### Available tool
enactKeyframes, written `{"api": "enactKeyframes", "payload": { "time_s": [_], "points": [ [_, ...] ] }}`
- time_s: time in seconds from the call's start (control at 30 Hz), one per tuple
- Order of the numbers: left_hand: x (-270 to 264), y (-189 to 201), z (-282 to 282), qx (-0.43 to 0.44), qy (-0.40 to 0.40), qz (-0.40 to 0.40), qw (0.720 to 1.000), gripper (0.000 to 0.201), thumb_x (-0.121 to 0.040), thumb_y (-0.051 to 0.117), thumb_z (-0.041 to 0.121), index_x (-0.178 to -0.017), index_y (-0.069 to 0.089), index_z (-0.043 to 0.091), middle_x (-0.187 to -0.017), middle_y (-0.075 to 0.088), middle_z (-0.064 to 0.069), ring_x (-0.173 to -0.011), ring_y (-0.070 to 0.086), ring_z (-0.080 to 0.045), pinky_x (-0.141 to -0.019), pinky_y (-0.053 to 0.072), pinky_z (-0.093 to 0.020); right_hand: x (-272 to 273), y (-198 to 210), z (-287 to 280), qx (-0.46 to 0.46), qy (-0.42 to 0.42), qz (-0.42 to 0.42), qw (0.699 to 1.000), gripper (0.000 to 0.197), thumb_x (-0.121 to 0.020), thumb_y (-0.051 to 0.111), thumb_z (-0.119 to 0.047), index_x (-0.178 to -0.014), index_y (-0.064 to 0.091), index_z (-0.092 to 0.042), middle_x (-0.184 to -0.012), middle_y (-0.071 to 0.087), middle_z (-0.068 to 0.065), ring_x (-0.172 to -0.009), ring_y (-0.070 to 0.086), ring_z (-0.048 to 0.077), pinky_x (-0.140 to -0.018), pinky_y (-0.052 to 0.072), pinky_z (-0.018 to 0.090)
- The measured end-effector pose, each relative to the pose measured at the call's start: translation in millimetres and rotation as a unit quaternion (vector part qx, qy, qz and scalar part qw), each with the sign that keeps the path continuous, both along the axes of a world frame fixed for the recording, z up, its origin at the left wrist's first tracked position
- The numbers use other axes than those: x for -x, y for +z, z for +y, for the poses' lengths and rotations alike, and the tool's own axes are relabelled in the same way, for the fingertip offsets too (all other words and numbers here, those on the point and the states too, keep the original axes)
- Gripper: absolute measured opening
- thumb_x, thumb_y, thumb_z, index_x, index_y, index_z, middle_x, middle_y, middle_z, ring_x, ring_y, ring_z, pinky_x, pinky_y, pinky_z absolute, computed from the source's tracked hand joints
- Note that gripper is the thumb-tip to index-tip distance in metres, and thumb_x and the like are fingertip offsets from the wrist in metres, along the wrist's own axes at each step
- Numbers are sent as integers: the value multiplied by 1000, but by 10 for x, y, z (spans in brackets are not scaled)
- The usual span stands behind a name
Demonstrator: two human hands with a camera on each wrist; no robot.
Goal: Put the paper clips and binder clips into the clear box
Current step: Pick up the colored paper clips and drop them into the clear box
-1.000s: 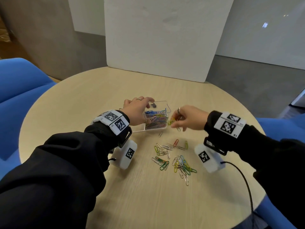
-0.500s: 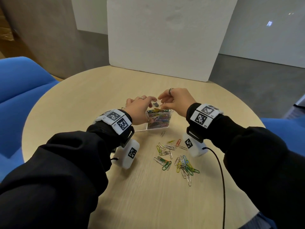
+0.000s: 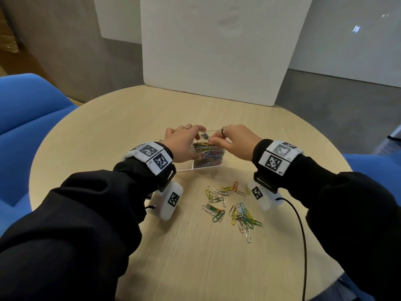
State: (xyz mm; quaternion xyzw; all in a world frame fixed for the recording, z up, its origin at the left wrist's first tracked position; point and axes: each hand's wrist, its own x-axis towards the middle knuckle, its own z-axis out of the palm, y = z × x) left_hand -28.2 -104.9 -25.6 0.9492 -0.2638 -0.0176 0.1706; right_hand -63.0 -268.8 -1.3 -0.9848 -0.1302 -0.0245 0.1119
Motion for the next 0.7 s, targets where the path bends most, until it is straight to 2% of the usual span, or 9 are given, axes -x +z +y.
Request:
{"api": "enactKeyframes", "payload": {
  "time_s": [0.13, 0.2, 0.27, 0.33, 0.4, 0.53, 0.6, 0.63, 0.7],
  "points": [
    [2, -2, -2, -3, 2, 0, 1000, 73, -81, 67, 31, -141, 27, 28, -130, 47, 4, -121, 42, -18, -100, 23, -35, 99, 41, -161, -112, -31, -48, 992, 26, -94, 48, -32, -105, 65, -15, -97, 62, -3, -87, 54, 11, -77, 39, 22],
    [0, 2, -1, -3, 1, 3, 1000, 73, -81, 67, 31, -141, 27, 27, -130, 47, 4, -122, 41, -18, -100, 23, -35, 165, 44, -235, -124, -38, -12, 991, 22, -95, 46, -31, -96, 64, -18, -90, 62, -2, -83, 56, 14, -74, 43, 25],
    [-1, 5, -1, -2, 2, 4, 1000, 73, -81, 67, 31, -141, 27, 27, -130, 47, 3, -122, 41, -18, -100, 23, -35, 246, 19, -250, -67, -22, 98, 993, 25, -97, 42, -29, -105, 63, -17, -100, 64, 0, -90, 57, 15, -76, 44, 23],
    [3, 4, -3, -2, 2, 4, 1000, 73, -81, 68, 31, -141, 27, 27, -130, 47, 4, -122, 41, -18, -99, 23, -36, 316, -62, -206, 33, 8, 196, 980, 34, -99, 38, -25, -129, 53, -18, -128, 58, 0, -111, 54, 16, -92, 38, 23],
    [2, 1, -7, 0, 3, 4, 1000, 73, -81, 68, 31, -141, 28, 27, -129, 47, 4, -121, 41, -18, -99, 22, -36, 357, -169, -134, 106, 48, 221, 968, 41, -99, 34, -17, -140, 41, -22, -144, 44, -1, -127, 45, 18, -104, 32, 26],
    [-7, -1, -3, -1, 1, 7, 1000, 72, -81, 68, 32, -141, 28, 27, -129, 48, 4, -121, 41, -18, -99, 22, -35, 425, -308, -116, 204, 85, 219, 950, 46, -96, 31, -10, -140, 41, -18, -146, 42, 3, -124, 48, 25, -106, 37, 32],
    [-11, -5, 1, 1, 2, 5, 1000, 72, -81, 68, 31, -140, 28, 27, -129, 48, 4, -121, 41, -18, -99, 22, -36, 509, -256, -193, 192, 91, 231, 950, 45, -95, 35, -11, -138, 45, -21, -144, 46, -1, -126, 48, 20, -108, 35, 30],
    [-11, -5, 4, 3, 3, 5, 1000, 72, -81, 68, 31, -140, 28, 27, -129, 48, 4, -121, 42, -18, -99, 22, -35, 556, -198, -237, 161, 80, 241, 954, 43, -95, 37, -11, -135, 49, -23, -141, 49, -4, -123, 49, 16, -105, 35, 25],
    [-9, -7, 2, 5, 2, 5, 1000, 72, -81, 68, 31, -140, 28, 27, -128, 48, 4, -121, 42, -18, -99, 22, -35, 606, -105, -346, 84, 34, 221, 971, 38, -94, 39, -11, -126, 58, -23, -129, 59, -4, -112, 54, 10, -89, 36, 17]
  ]
}}
